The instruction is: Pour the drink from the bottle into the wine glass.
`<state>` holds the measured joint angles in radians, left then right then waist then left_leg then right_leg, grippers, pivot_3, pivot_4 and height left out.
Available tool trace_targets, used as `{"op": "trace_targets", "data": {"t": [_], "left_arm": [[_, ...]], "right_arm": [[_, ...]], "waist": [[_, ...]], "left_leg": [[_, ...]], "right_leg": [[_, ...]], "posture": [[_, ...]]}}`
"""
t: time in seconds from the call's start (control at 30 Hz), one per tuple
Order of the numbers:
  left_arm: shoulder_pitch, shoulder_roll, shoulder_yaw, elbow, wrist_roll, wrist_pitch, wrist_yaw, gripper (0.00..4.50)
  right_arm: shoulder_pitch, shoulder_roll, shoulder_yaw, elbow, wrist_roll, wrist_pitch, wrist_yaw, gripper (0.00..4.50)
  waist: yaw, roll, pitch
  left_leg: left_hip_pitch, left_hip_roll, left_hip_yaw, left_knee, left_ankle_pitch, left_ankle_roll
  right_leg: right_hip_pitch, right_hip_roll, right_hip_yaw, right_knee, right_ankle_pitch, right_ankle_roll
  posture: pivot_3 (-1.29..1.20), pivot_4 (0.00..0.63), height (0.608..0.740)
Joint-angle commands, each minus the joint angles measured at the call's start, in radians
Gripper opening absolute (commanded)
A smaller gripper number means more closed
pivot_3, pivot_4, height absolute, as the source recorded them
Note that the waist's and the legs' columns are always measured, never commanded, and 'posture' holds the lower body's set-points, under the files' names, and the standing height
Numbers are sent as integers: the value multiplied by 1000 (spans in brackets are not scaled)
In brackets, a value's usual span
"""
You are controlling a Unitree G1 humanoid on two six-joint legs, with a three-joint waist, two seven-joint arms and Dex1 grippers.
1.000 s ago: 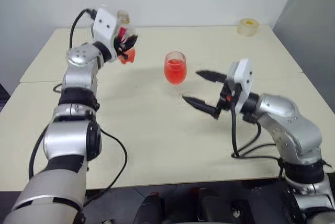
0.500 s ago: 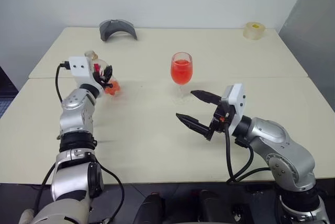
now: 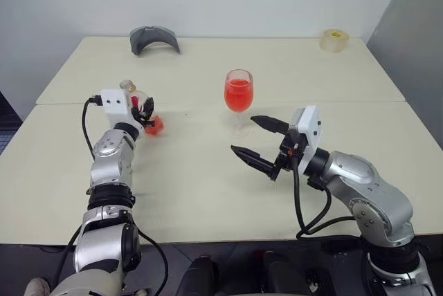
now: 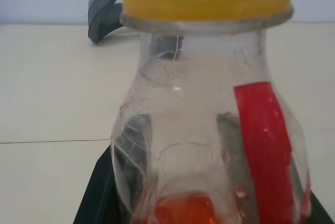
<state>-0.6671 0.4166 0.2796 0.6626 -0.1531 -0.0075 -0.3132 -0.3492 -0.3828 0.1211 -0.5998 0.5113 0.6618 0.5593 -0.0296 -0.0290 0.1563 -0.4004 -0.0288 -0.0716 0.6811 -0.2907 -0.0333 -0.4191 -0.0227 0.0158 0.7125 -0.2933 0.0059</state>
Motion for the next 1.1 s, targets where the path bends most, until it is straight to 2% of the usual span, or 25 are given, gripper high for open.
{"op": "trace_targets", "data": {"t": [0.03, 0.2, 0.23, 0.27, 0.43, 0.87, 1.0, 1.1], "left_arm": [[3, 20, -18, 27, 31, -40, 20, 2436], [19, 9, -17, 10, 16, -33, 18, 4096], [24, 7, -18, 3, 14, -31, 18, 4382], [32, 6, -17, -9, 10, -23, 20, 4450], [78, 1, -16, -94, -3, 21, 23, 4450], [462, -26, 40, -777, -106, 389, 100, 4450], [555, -63, 65, -989, -166, 537, 155, 4450], [583, -75, 40, -1115, -183, 637, 184, 4450]], "right_arm": [[-30, 3, -9, -6, 1, -16, -8, 4500], [-42, 0, -13, 1, -1, -13, -8, 4500], [-42, -1, -13, 1, -2, -13, -8, 4500], [-43, -1, -13, 2, -4, -13, -9, 4500], [-44, 0, -13, 1, -6, -11, -13, 4500], [63, -27, -24, -58, -12, 13, -59, 4500], [144, -41, -46, -85, -55, 29, -132, 4500], [201, -5, -73, -103, -121, 73, -273, 4500]], "waist": [[0, 0, -1], [0, 0, -1], [0, 0, -1], [-1, 0, -1], [0, 0, -1], [1, 0, -1], [3, 0, -1], [4, 0, -1]], "left_leg": [[0, 0, 0, 0, 0, 0], [0, 0, 0, 0, 0, 0], [0, 0, 0, 0, 0, 0], [0, 0, 0, 0, 0, 0], [0, 0, 0, -1, 0, 0], [0, 1, 0, -1, -2, 4], [2, 1, -1, -1, -2, 4], [3, 1, -2, -1, -2, 4]], "right_leg": [[0, 0, 0, 0, 0, 0], [0, 0, 0, 0, 0, 0], [0, 0, 0, 0, 0, 0], [0, 0, 0, 0, 0, 0], [0, 0, 0, 0, 0, 0], [1, 0, 1, -1, 0, 0], [4, 0, 0, -3, 0, 0], [6, 1, -1, -5, 0, 0]], "posture": [[0, 150, 740], [0, 150, 740], [0, 150, 740], [0, 150, 740], [0, 150, 740], [0, 150, 740], [0, 150, 740], [0, 150, 740]]}}
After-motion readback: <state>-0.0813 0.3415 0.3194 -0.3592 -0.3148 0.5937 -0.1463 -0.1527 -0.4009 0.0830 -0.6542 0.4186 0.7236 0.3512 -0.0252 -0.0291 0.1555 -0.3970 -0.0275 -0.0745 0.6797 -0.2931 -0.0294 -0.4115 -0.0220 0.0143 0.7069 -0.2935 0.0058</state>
